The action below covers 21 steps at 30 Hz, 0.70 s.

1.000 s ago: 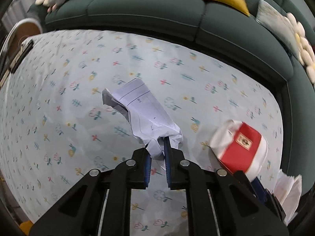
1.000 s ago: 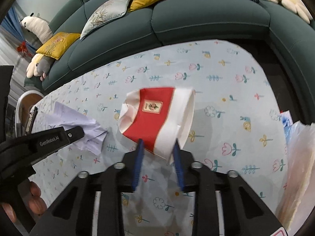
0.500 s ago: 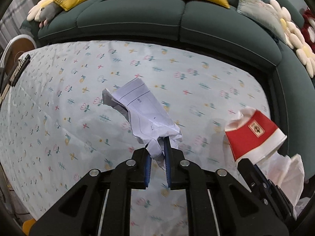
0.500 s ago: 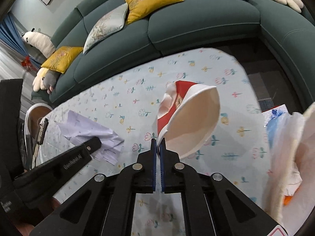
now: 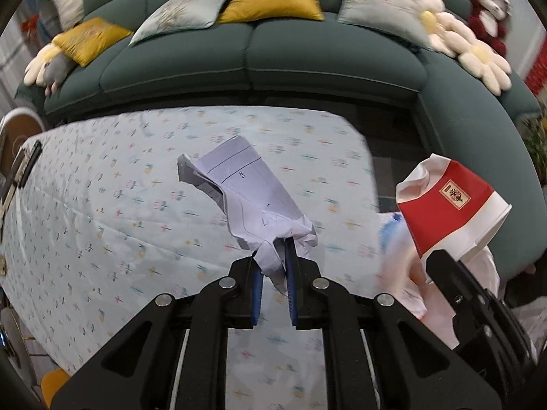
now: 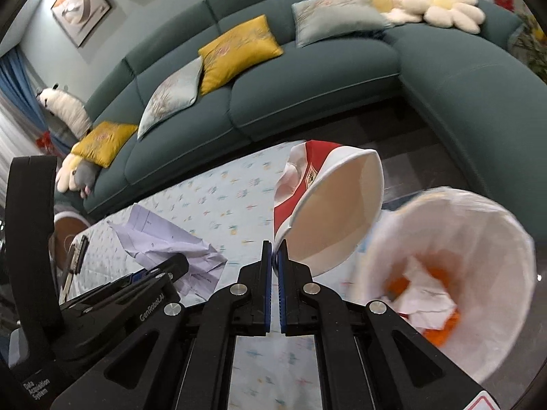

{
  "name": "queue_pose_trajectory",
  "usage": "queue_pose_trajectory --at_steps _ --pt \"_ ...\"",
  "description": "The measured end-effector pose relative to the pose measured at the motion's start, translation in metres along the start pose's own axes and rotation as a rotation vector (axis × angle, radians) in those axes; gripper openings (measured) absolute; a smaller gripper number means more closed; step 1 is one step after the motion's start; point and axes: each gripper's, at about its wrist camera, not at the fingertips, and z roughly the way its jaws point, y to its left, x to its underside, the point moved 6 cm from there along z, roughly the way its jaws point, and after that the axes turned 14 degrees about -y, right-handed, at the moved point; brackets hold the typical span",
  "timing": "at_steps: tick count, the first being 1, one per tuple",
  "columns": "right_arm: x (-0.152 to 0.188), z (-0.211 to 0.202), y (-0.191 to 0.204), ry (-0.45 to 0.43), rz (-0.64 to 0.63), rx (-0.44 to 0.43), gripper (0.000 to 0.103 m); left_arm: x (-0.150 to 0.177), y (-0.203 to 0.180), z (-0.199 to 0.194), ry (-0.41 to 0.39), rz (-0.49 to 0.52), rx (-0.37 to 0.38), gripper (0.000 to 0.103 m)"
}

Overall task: Collect trash
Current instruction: 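Carry the paper sheet and red-white box over the wastebasket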

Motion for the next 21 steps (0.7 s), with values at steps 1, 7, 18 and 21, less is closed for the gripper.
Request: queue_pose_trajectory --at_steps 1,7,18,21 --pt "-0.002 -0.007 -0.008 -0.009 0.006 0.007 0.004 0.002 -0.008 -0.004 -0.003 0.01 0.007 0.011" --pt "-0.005 -0.05 -0.06 -0.06 0.044 0.062 0.004 0.016 -0.066 -0.033 -0.022 0.095 0.061 0.011" --pt "-0.002 -0.104 -0.145 -0.112 0.121 0.148 0.004 0.051 -0.157 -0.06 -0.022 0.223 0.171 0.012" --pt "0.0 -0.112 -0.162 -0.117 0.136 0.164 0.004 0.059 -0.174 -0.061 -0.006 0.236 0.197 0.012"
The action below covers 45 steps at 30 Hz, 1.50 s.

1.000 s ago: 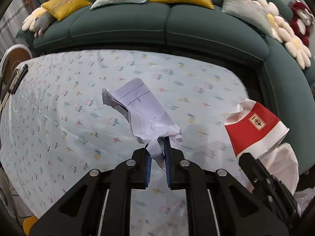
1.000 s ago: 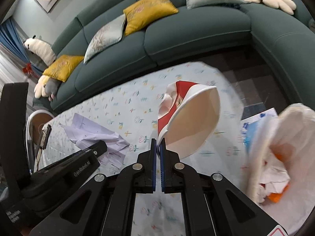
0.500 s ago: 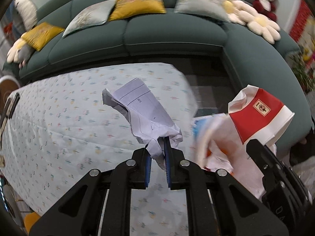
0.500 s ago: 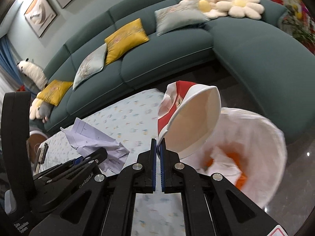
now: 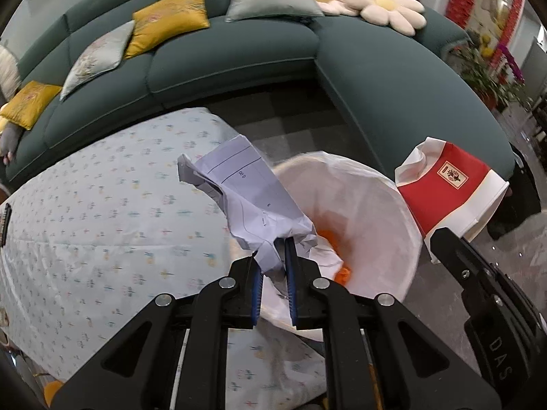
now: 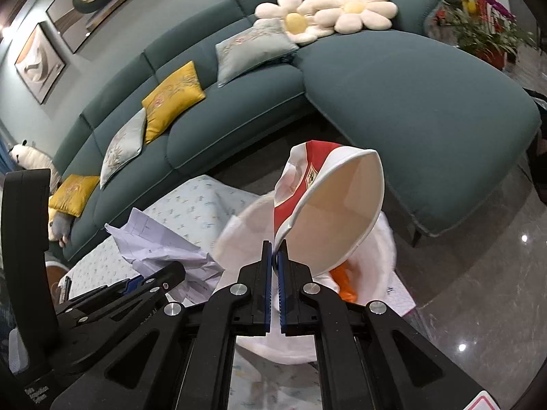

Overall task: Collect trash
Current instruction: 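Carry the paper sheet and red-white box over the wastebasket, then open both tools to drop the paper sheet and box into the wastebasket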

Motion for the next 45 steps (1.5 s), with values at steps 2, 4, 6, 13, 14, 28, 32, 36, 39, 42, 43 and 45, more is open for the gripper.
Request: queue_pose_trajectory --at_steps 2,4,6,13,14,28,32,36,39,42,43,45 --pt "0.001 -0.002 -0.009 -0.001 0.003 0.007 0.004 0.001 -0.009 0.002 0.005 0.008 0.013 0.012" --pt "0.001 -0.004 -0.015 -0.001 0.005 0.011 0.004 0.001 -0.017 0.004 0.009 0.02 0.02 0.012" --pt "0.003 -0.005 -0.019 -0.001 0.009 0.014 0.004 0.002 -0.023 0.007 0.015 0.026 0.028 0.012" --pt "0.003 -0.001 -0.024 0.012 0.014 0.007 0.004 0.003 -0.023 0.018 0.049 -0.021 0.044 0.03" --pt "0.004 0.0 -0.024 0.014 0.013 0.005 0.004 0.002 -0.02 0.018 0.043 -0.032 0.041 0.031" --pt "0.009 0.013 -0.004 0.052 -0.026 -0.035 0.004 0.0 0.012 0.014 0.003 -0.052 -0.045 0.049" --pt "0.01 0.018 0.011 0.068 -0.067 -0.047 0.004 0.0 0.024 0.012 -0.005 -0.055 -0.072 0.053" --pt "0.009 0.02 0.024 0.076 -0.111 -0.044 0.008 0.003 0.042 0.01 -0.003 -0.077 -0.103 0.057" --pt "0.008 0.017 0.029 0.074 -0.128 -0.039 0.009 0.005 0.054 0.006 -0.007 -0.088 -0.121 0.057" --pt "0.009 0.014 0.034 0.083 -0.158 -0.021 0.014 0.008 0.064 0.002 -0.012 -0.094 -0.142 0.06" --pt "0.009 0.011 0.035 0.082 -0.176 -0.008 0.018 0.008 0.066 0.0 -0.014 -0.094 -0.149 0.065" --pt "0.009 0.006 0.038 0.078 -0.203 0.0 0.033 0.009 0.072 -0.004 -0.023 -0.093 -0.166 0.068"
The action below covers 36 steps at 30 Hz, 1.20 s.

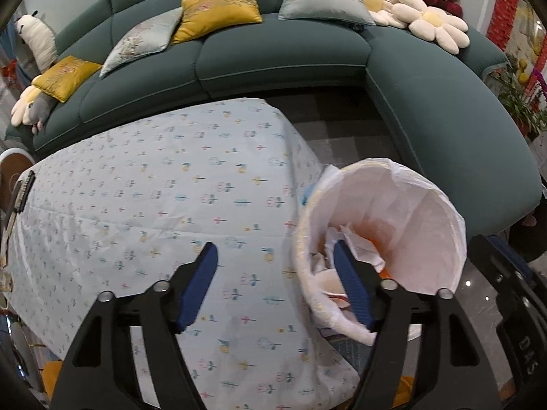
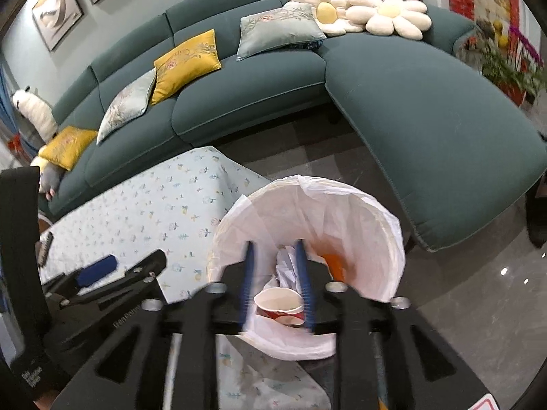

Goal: Collect trash

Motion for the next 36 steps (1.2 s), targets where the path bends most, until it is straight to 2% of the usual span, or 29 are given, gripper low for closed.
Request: queue_pose_trajectory --at_steps 2,6,9,13,17,20,23,26,36 --pt "-0.001 -0.008 0.002 -0.006 -0.033 0.018 0.041 0.001 0.007 -0.004 -0.011 0.007 -0.018 0.072" --pt "-0.002 -0.02 0.009 -0.016 -0.093 0.037 0.051 0.004 0.015 -0.012 -0.022 0.019 -0.032 0.073" --pt "-0.003 -0.03 0.013 -0.03 -0.148 0.057 0.062 0.009 0.02 -0.02 -0.032 0.027 -0.044 0.079" --pt "0.001 -0.042 0.013 -0.048 -0.174 0.078 0.068 0.016 0.023 -0.029 -0.038 0.027 -0.047 0.082" --pt "0.009 -0.047 0.013 -0.031 -0.178 0.074 0.086 0.024 0.026 -0.036 -0.046 0.035 -0.056 0.087" --pt "0.014 -0.051 0.015 -0.038 -0.192 0.085 0.086 0.031 0.028 -0.039 -0.035 0.044 -0.054 0.087" --pt "0.02 -0.053 0.016 -0.032 -0.194 0.089 0.087 0.036 0.032 -0.042 -0.021 0.005 -0.042 0.087" --pt "0.024 -0.057 0.018 -0.031 -0.197 0.088 0.097 0.041 0.035 -0.046 -0.023 0.004 -0.043 0.087" --pt "0.038 -0.059 0.014 -0.021 -0.235 0.135 0.096 0.054 0.042 -0.053 -0.032 -0.014 -0.045 0.09"
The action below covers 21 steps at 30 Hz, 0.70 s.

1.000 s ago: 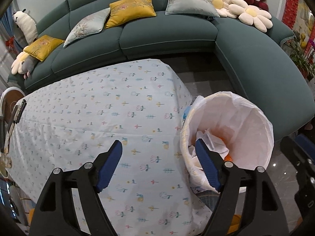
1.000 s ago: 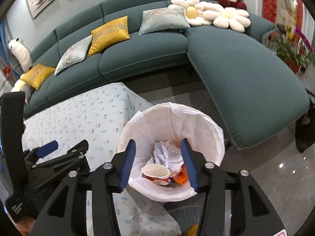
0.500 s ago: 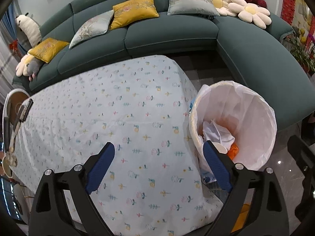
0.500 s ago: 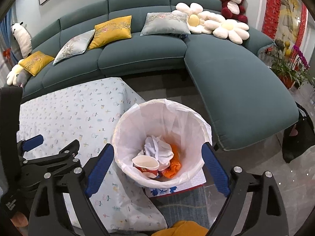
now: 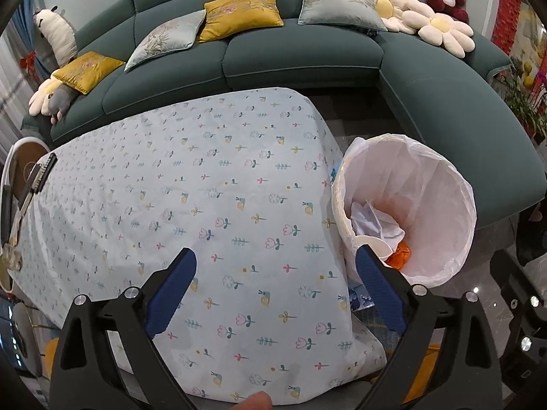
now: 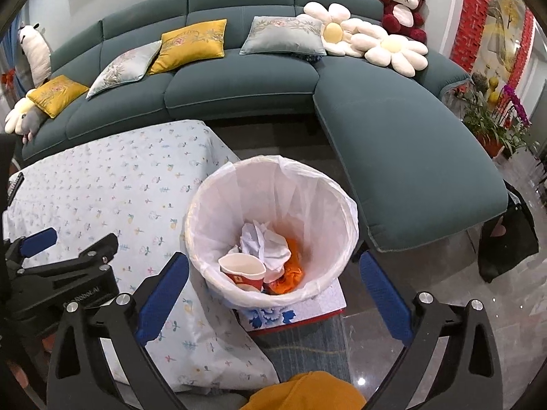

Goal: Collect trash

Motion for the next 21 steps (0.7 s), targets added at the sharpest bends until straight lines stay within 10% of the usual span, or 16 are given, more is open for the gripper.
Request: queue_pose_trajectory --at_steps 21 --pt "0.021 0.005 -0.002 0.032 0.009 -0.007 0.096 0.009 -0.001 0.002 -0.03 -0.015 -0.014 0.091"
